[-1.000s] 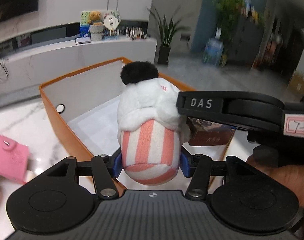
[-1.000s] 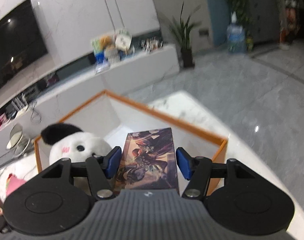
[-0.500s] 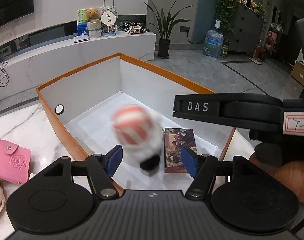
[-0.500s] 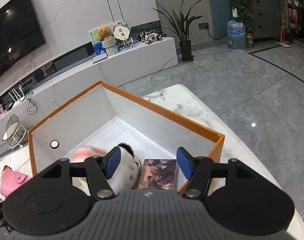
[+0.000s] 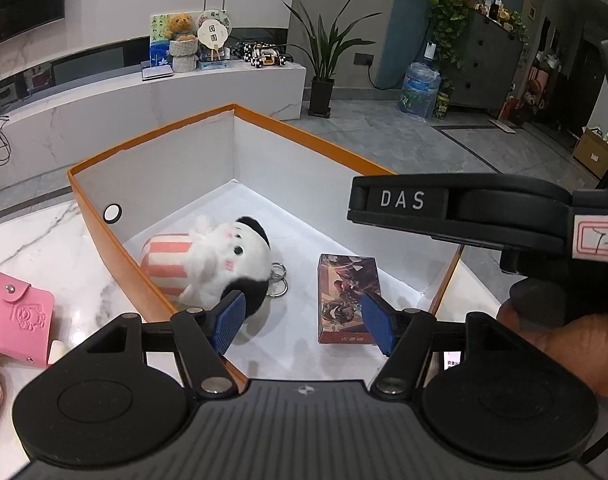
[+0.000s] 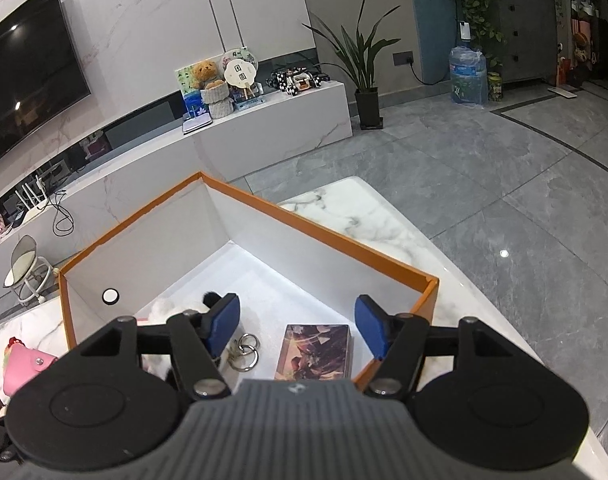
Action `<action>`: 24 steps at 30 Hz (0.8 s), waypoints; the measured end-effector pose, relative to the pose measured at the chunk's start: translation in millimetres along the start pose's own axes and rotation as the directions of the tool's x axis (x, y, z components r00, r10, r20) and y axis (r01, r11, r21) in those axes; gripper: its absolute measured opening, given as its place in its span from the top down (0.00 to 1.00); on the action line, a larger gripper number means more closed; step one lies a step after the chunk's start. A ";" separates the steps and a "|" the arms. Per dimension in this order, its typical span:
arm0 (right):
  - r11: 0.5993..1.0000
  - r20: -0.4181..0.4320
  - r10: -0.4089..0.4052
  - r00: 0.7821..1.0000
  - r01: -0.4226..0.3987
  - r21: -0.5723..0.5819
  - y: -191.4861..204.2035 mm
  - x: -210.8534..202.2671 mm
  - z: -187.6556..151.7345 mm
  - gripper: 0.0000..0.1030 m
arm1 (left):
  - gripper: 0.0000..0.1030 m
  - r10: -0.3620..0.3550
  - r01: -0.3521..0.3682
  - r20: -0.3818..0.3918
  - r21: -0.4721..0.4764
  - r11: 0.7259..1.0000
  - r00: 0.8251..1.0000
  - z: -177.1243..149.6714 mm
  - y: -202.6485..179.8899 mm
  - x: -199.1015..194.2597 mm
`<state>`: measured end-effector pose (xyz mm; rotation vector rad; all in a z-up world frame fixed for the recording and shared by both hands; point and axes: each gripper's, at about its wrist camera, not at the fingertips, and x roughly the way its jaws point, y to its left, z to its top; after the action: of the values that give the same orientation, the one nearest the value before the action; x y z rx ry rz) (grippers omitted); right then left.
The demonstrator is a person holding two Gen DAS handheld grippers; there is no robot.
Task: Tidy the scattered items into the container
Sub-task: 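Open left gripper dropping the bunny while right gripper releases the card box into the box, then withdraw both tools from the orange box back over the table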
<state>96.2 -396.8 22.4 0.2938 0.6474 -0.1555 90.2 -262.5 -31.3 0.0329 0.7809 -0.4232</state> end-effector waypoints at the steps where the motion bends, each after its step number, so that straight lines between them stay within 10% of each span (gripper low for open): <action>1: 1.000 0.002 0.001 1.000 -0.001 0.000 0.3 -0.9 0.5 0.35 | 0.27 -0.002 0.002 0.000 -0.002 1.000 1.000 0.1 0.5 -0.3; 24: 1.000 0.055 0.019 0.998 -0.019 -0.005 15.9 -21.6 5.0 0.34 | 0.27 -0.022 0.031 0.077 -0.122 0.992 0.997 9.6 58.2 -43.4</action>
<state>85.7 -382.2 43.0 0.2906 0.5898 -0.1433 91.5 -195.4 -2.0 -0.1081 0.7317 -0.3984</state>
